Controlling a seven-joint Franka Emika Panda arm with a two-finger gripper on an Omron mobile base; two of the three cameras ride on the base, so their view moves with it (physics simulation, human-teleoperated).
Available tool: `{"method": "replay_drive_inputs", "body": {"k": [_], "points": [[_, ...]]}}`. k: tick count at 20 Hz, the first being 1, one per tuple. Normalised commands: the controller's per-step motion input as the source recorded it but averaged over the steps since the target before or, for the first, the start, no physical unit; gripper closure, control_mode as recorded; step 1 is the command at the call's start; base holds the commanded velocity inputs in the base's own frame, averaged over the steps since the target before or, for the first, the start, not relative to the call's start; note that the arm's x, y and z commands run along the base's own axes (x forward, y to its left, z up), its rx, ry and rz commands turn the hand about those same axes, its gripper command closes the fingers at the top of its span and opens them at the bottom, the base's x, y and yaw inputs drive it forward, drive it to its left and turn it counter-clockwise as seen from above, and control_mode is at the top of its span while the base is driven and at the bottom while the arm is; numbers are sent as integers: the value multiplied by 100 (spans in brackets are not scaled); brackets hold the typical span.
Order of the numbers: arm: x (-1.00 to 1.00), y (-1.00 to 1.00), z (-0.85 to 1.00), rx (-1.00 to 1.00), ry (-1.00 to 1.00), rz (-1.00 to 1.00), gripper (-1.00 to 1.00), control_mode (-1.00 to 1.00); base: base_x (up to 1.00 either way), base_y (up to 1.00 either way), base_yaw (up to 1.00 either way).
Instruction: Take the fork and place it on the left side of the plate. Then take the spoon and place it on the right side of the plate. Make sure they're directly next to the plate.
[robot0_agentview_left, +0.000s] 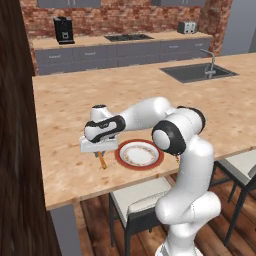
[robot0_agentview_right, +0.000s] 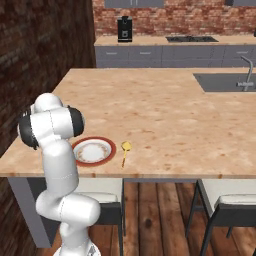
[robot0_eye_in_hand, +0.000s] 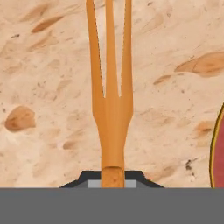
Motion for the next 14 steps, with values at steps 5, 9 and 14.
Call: {"method": "replay_drive_inputs", "body": {"k": [5,9,14], "points": [[19,10,-51,-8,0,-2,100,-100,0,0,0],[9,0,-27,-7,-4,0,100,-100,0,0,0],[0,-5,-18,-3,-2,0,100,-100,0,0,0]]}}
